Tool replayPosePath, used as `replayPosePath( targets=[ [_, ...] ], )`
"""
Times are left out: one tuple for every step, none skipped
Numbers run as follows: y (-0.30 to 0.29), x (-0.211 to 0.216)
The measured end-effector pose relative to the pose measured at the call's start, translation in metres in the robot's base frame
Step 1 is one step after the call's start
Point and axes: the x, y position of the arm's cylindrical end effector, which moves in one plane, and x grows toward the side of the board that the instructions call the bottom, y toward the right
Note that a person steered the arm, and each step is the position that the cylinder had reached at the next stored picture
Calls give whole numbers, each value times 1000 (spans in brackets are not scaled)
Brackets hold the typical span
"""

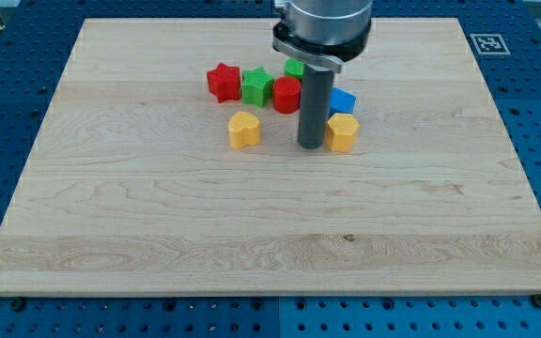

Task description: Separate the circles from the blue blocks

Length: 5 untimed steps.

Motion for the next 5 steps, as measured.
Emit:
replayPosePath(
  targets=[
    [-21, -13],
    [-32, -42],
    [-27, -78],
    [-20, -103],
    [-14, -117]
  ],
)
